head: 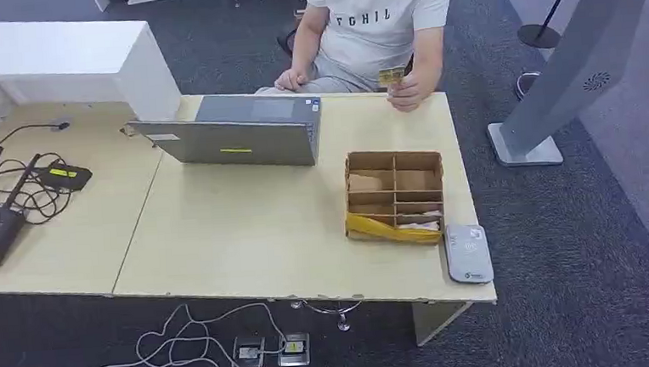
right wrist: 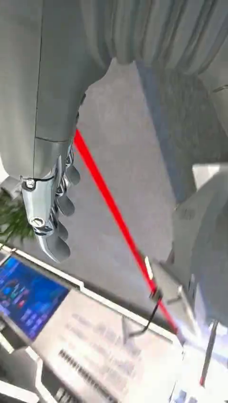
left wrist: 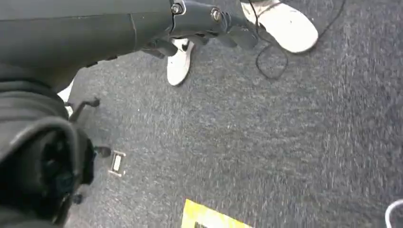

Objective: Pass the card to the sensor for recognition and then transmit it.

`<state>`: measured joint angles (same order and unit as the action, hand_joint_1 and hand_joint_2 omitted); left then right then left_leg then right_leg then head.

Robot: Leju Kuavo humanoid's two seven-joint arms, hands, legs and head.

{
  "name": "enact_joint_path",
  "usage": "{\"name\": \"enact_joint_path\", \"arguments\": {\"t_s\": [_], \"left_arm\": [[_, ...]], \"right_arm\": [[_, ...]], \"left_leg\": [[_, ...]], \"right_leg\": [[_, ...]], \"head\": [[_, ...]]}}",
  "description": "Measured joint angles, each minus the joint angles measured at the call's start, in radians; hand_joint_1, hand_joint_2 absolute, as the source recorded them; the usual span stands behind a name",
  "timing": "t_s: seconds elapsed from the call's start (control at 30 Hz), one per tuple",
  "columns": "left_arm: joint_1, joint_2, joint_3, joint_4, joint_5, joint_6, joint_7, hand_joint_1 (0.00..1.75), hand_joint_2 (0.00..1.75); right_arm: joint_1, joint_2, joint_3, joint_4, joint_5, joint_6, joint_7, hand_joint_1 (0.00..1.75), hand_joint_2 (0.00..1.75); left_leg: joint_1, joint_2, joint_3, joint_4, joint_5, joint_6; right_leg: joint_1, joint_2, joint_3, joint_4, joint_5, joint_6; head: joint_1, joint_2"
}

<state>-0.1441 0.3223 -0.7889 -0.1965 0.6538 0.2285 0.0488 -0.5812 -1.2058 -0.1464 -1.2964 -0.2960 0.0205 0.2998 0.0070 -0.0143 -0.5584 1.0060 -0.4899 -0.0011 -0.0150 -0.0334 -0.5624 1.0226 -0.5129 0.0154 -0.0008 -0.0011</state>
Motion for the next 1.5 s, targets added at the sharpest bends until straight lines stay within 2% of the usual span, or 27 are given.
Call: {"name": "enact_joint_path", "arguments": {"t_s": [0.13, 0.33, 0.5, 0.53, 0.7, 0.9, 1.07, 1.2, 1.3, 1.5], "left_arm": [[-0.006, 0.005, -0.009, 0.001, 0.0, 0.0, -0.038, 0.0, 0.0], [-0.007, 0.008, -0.024, 0.002, -0.009, -0.009, -0.043, 0.0, 0.0], [-0.008, 0.011, -0.045, 0.002, -0.021, -0.021, -0.038, 0.0, 0.0], [-0.008, 0.012, -0.048, 0.002, -0.022, -0.021, -0.038, 0.0, 0.0], [-0.006, 0.016, -0.065, 0.003, -0.024, -0.02, -0.038, 0.0, 0.0], [-0.006, 0.019, -0.076, 0.004, -0.033, -0.029, -0.043, 0.0, 0.0], [-0.006, 0.019, -0.091, 0.004, -0.032, -0.03, -0.06, 0.0, 0.0], [-0.006, 0.019, -0.097, 0.004, -0.031, -0.027, -0.061, 0.0, 0.0], [-0.005, 0.019, -0.1, 0.005, -0.028, -0.027, -0.061, 0.0, 0.0], [-0.004, 0.02, -0.107, 0.005, -0.028, -0.026, -0.061, 0.0, 0.0]], "right_arm": [[-0.079, 0.056, 0.165, -0.124, 0.046, -0.027, 0.016, 0.0, 1.75], [-0.153, 0.116, 0.332, -0.217, 0.074, -0.018, 0.022, 0.0, 1.75], [-0.217, 0.177, 0.483, -0.237, 0.147, 0.009, 0.022, 0.0, 1.75], [-0.224, 0.199, 0.534, -0.245, 0.168, 0.006, 0.02, 0.0, 1.75], [-0.244, 0.263, 0.662, -0.246, 0.261, -0.041, -0.031, 0.0, 1.75], [-0.27, 0.305, 0.77, -0.236, 0.362, 0.01, -0.054, 0.0, 1.75], [-0.293, 0.347, 0.859, -0.181, 0.615, -0.003, -0.15, 0.0, 1.75], [-0.304, 0.385, 0.899, -0.127, 0.721, -0.042, -0.193, 0.0, 1.75], [-0.31, 0.417, 0.915, -0.088, 0.747, -0.08, -0.208, 0.0, 1.75], [-0.311, 0.455, 0.946, -0.032, 0.754, -0.085, -0.211, 0.0, 1.75]], "left_leg": [[0.0, 0.006, 0.004, 0.0, 0.0, 0.0], [0.0, 0.001, 0.003, 0.0, 0.002, -0.001], [0.001, 0.002, 0.003, 0.0, 0.001, -0.001], [0.001, 0.002, 0.004, 0.0, 0.001, -0.001], [0.001, 0.001, 0.004, 0.0, 0.002, -0.001], [0.001, 0.001, 0.003, 0.0, 0.002, -0.001], [0.001, 0.001, 0.003, 0.0, 0.002, -0.001], [0.001, 0.001, 0.003, 0.0, 0.002, -0.001], [0.001, 0.001, 0.003, 0.0, 0.002, -0.001], [0.001, 0.001, 0.003, 0.001, 0.002, -0.001]], "right_leg": [[0.001, 0.006, -0.001, 0.0, 0.0, 0.0], [0.001, 0.002, -0.001, 0.0, 0.001, 0.0], [0.002, 0.003, -0.002, 0.0, 0.001, 0.0], [0.001, 0.003, -0.002, 0.0, 0.001, 0.0], [0.002, 0.002, -0.002, 0.0, 0.001, 0.0], [0.001, 0.002, -0.003, 0.0, 0.001, 0.0], [0.001, 0.002, -0.003, 0.0, 0.001, 0.0], [0.001, 0.002, -0.003, 0.0, 0.001, 0.0], [0.001, 0.003, -0.003, 0.0, 0.001, 0.0], [0.001, 0.003, -0.003, 0.0, 0.001, 0.0]], "head": [[0.0, 0.0], [-0.002, 0.0], [-0.002, 0.0], [-0.001, 0.0], [-0.002, 0.0], [-0.001, 0.0], [-0.001, 0.0], [0.0, 0.0], [-0.001, 0.0], [-0.001, 0.0]]}}
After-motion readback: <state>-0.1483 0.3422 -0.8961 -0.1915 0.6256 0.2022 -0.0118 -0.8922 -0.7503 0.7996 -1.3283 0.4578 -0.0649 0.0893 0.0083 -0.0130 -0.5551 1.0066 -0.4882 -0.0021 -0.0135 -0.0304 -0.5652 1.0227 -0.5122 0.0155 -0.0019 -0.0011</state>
